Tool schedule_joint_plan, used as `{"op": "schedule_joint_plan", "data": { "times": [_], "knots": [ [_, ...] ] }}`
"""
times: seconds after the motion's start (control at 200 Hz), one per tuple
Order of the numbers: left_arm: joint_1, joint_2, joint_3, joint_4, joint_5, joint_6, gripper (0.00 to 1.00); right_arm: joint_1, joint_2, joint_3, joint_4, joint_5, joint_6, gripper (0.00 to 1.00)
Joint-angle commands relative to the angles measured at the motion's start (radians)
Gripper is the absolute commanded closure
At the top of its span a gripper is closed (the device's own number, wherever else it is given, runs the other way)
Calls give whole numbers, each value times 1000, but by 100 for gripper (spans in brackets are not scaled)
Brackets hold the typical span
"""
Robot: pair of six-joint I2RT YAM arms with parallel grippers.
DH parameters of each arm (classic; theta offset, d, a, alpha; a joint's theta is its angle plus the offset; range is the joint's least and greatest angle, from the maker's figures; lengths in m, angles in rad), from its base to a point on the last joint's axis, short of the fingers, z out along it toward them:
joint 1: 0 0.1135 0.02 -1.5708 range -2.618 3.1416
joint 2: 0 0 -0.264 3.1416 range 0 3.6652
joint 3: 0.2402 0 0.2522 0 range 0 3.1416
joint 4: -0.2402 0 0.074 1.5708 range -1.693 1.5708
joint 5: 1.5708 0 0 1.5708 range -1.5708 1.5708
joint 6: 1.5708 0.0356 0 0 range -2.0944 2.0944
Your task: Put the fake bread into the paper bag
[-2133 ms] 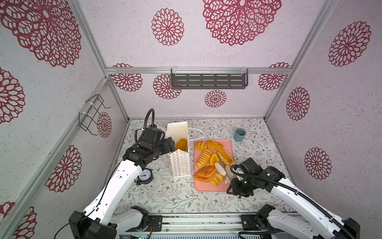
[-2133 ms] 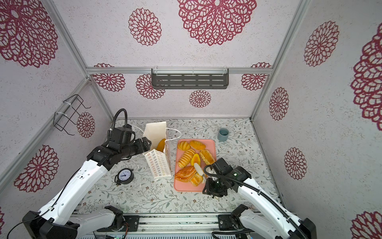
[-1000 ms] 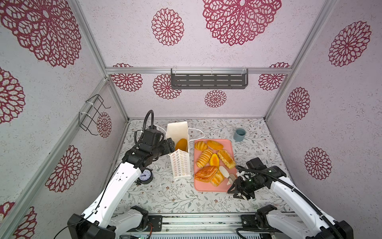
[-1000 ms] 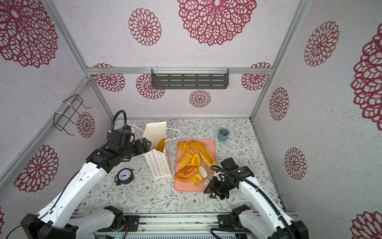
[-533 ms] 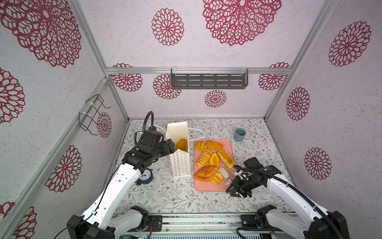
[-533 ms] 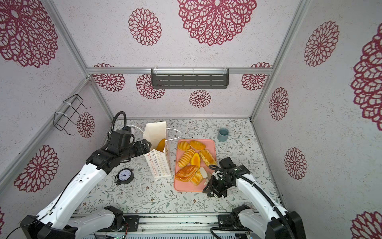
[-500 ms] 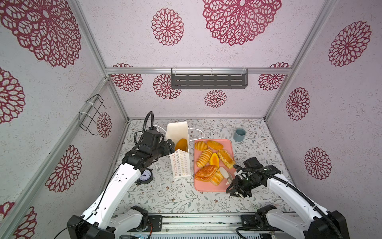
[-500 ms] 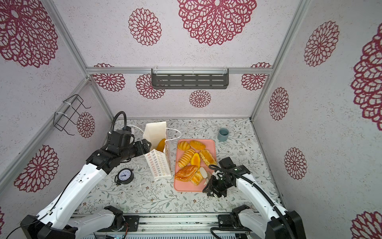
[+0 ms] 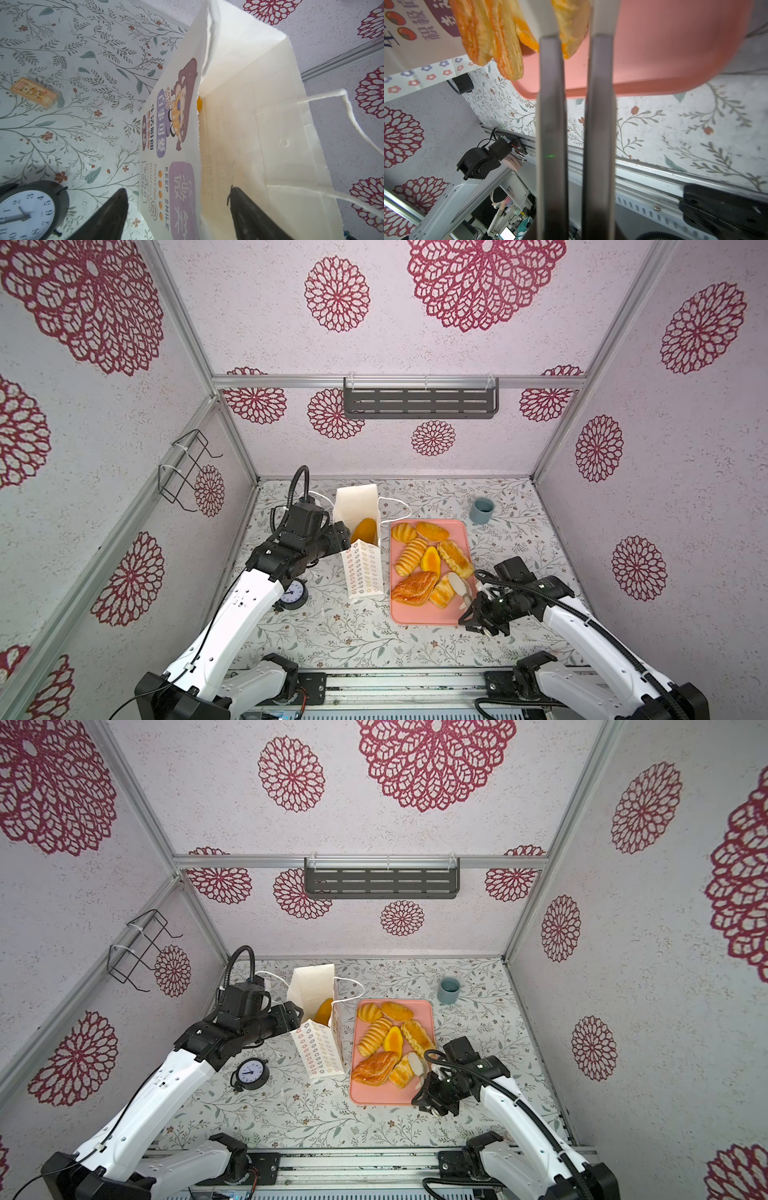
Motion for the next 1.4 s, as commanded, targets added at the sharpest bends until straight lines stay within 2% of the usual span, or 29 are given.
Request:
{"op": "schedule_joint_plan", "data": {
  "times": [0.0, 0.29, 0.38, 0.49, 0.575, 0.62, 0.77, 0.846, 0.911, 1.011, 1.111, 1.261, 1.396],
  "knots": [
    [-5, -13, 21, 15, -10, 0, 24, -5, -40, 85, -44, 50, 1, 100],
    [-4, -8, 41, 14, 2, -9, 50, -5, -63, 190, -82, 113, -15, 100],
    [-5, -9, 50, 12, 8, -11, 54, -5, -58, 249, -99, 158, -35, 100],
    [-5, -9, 62, 7, 14, -13, 56, -5, -41, 345, -96, 213, -60, 100],
    [-4, -10, 70, 1, 18, -18, 46, -3, -24, 421, -68, 259, -78, 100],
    [-5, -10, 73, -1, 16, -21, 44, -3, -13, 457, -37, 273, -79, 100],
    [-5, -9, 77, -6, 17, -30, 49, 18, 33, 555, 147, 301, -58, 100],
    [-6, -6, 78, -7, 17, -33, 54, 64, 79, 625, 235, 330, -57, 100],
    [-7, -1, 78, -11, 16, -33, 59, 145, 138, 713, 274, 384, -81, 100],
    [-8, 5, 83, -18, 16, -33, 69, 279, 261, 878, 270, 456, -149, 100],
    [-12, 4, 78, -16, 13, -40, 77, 367, 376, 1001, 246, 492, -192, 100],
    [-17, 4, 72, -4, 11, -49, 87, 455, 511, 1105, 202, 537, -230, 100],
    [-18, 5, 74, 1, 7, -49, 91, 498, 590, 1154, 156, 555, -255, 100]
  ]
}}
